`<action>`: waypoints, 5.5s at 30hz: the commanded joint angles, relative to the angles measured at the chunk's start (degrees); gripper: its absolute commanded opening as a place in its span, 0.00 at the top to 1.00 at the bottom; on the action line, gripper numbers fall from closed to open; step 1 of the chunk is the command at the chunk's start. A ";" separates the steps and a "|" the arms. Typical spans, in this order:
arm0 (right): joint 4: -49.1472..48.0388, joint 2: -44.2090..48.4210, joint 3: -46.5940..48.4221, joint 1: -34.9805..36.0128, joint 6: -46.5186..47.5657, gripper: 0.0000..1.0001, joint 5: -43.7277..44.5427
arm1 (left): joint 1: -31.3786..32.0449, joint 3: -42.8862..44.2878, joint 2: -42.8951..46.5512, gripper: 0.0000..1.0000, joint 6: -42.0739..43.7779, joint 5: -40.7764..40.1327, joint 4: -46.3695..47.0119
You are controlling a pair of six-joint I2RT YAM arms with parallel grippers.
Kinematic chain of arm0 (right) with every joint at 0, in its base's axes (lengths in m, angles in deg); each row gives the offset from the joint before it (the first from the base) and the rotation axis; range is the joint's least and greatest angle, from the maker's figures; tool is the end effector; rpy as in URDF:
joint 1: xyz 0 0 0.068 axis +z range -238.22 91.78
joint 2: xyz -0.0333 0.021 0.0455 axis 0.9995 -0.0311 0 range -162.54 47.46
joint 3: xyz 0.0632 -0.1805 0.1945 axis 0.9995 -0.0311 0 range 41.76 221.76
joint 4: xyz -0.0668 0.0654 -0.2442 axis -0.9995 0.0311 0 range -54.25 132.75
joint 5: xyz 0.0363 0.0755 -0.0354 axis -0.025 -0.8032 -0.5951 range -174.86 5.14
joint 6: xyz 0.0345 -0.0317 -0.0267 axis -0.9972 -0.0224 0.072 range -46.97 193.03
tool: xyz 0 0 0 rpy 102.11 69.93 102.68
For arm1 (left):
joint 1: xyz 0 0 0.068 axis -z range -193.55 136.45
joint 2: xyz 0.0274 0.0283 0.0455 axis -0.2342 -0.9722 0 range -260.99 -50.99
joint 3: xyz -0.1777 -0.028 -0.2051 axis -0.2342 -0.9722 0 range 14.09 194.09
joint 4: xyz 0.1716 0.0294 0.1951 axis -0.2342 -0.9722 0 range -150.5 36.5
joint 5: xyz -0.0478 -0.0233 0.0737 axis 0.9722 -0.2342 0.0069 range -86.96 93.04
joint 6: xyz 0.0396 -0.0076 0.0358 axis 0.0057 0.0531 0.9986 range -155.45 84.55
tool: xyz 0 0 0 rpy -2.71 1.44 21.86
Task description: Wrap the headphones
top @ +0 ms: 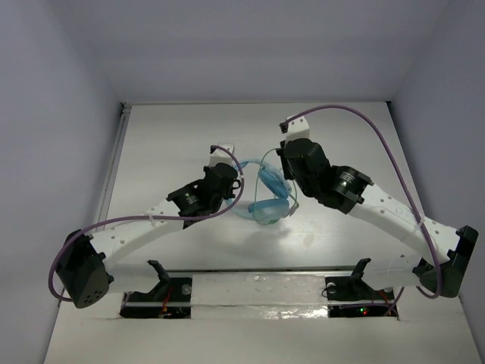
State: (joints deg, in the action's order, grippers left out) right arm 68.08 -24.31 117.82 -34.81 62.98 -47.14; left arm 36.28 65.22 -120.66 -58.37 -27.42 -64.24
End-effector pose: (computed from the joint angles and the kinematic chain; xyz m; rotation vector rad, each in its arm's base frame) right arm 0.1769 0.2018 0.3943 -0.3421 1.9219 0.0481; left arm 0.1886 -0.1954 0.2888 0.1543 2.0094 -0.2549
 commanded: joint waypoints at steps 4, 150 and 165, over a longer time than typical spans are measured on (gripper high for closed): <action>-6.75 -2.76 0.42 -1.99 2.04 1.00 -0.89 | 0.36 3.79 4.98 1.00 1.82 11.46 3.98; -86.91 -20.51 -35.71 -11.92 -0.68 0.21 -26.64 | -34.53 39.74 0.67 1.00 -20.85 63.06 11.45; -97.37 -26.16 -35.00 -11.92 -6.47 1.00 -35.68 | -34.53 36.94 2.96 1.00 -22.26 60.61 12.93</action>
State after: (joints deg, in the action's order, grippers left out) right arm -22.75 -54.01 82.63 -46.64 59.12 -78.68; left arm 2.09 102.40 -121.16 -76.99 34.85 -58.30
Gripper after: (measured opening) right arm 0.037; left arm 0.106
